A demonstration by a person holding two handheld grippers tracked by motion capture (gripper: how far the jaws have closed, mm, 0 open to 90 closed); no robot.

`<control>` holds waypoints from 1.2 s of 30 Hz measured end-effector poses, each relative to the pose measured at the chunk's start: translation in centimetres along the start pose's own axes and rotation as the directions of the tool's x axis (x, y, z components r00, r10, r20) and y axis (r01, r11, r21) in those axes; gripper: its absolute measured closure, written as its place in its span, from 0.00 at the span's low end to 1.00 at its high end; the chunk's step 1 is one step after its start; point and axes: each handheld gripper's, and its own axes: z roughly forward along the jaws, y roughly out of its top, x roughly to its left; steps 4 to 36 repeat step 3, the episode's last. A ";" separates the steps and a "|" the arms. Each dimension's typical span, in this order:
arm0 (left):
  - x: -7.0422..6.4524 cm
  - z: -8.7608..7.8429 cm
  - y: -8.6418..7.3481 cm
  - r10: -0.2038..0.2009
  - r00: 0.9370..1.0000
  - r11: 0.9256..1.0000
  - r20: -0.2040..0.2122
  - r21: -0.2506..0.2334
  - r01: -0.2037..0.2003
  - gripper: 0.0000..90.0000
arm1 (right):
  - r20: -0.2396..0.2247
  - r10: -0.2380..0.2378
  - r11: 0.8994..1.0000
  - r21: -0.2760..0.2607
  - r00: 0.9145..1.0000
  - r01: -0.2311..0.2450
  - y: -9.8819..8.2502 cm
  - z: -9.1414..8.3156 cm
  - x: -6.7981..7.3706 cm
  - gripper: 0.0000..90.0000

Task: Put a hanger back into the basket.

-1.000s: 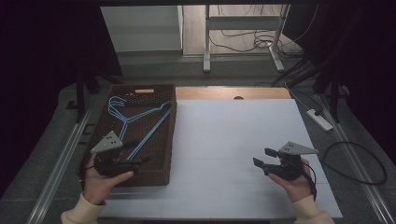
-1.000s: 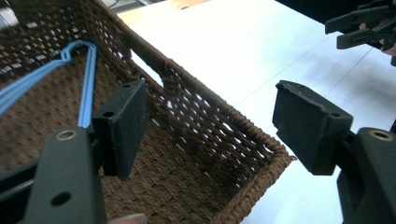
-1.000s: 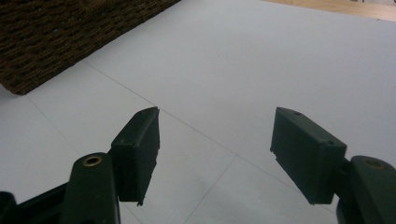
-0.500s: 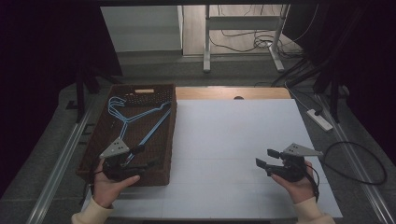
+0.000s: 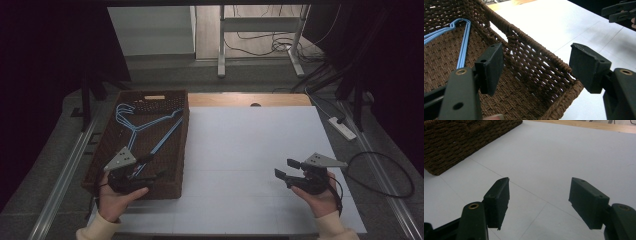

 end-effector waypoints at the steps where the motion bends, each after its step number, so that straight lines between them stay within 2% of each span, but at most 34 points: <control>1: 0.0 0.0 0.0 0.000 1.000 1.000 0.000 0.000 0.000 0.32 | 0.001 -0.002 1.000 0.000 1.000 0.002 0.0 0.0 0.0 0.37; 36: 0.0 0.0 0.0 0.002 1.000 1.000 0.000 0.000 -0.002 0.32 | 0.000 -0.007 1.000 0.000 1.000 0.007 0.0 0.0 0.0 0.37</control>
